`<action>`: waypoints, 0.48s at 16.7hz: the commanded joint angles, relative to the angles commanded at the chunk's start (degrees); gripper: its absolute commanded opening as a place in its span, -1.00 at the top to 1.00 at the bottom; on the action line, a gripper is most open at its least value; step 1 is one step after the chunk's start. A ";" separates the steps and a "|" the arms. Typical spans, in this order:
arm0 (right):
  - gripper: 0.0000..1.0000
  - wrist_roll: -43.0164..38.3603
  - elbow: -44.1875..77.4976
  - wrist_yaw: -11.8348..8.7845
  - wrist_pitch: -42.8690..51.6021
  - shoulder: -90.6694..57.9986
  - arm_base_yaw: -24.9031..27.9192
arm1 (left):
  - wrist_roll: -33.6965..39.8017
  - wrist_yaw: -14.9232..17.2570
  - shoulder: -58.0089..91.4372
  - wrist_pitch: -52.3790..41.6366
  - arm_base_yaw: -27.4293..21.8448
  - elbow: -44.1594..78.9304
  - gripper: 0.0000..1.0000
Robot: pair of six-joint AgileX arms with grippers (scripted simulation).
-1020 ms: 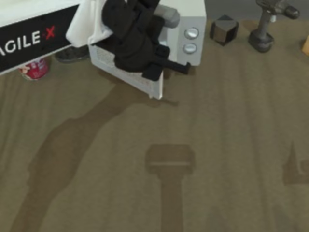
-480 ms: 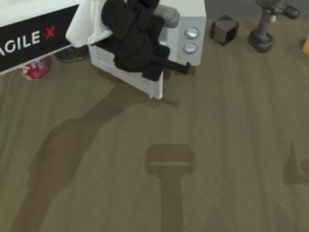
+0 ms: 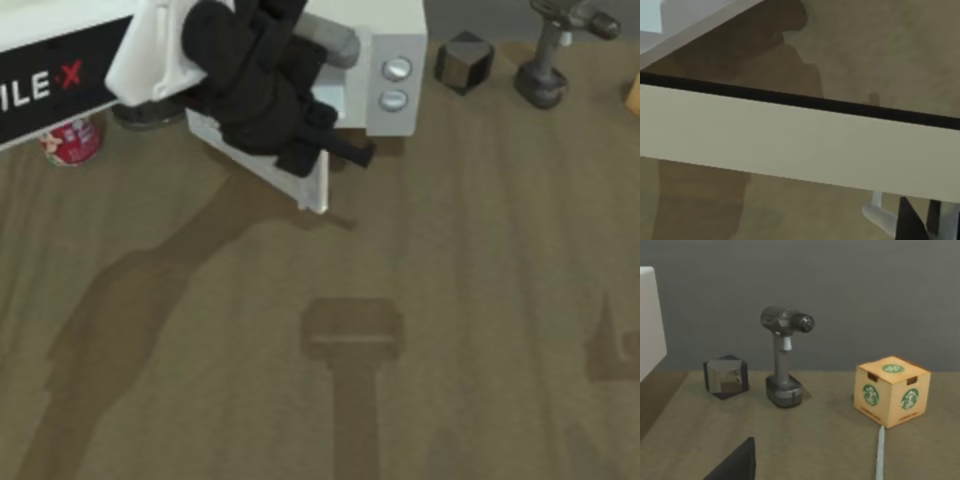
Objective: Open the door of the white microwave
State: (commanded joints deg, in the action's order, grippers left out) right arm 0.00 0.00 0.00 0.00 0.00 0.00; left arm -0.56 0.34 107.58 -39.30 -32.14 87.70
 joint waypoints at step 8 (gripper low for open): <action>-1.00 0.00 0.00 0.00 0.00 0.00 0.00 | -1.91 1.01 -0.88 0.21 0.62 -1.49 1.00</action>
State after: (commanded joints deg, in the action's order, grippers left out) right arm 0.00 0.00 0.00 0.00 0.00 0.00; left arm -2.47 1.35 106.70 -39.09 -31.52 86.20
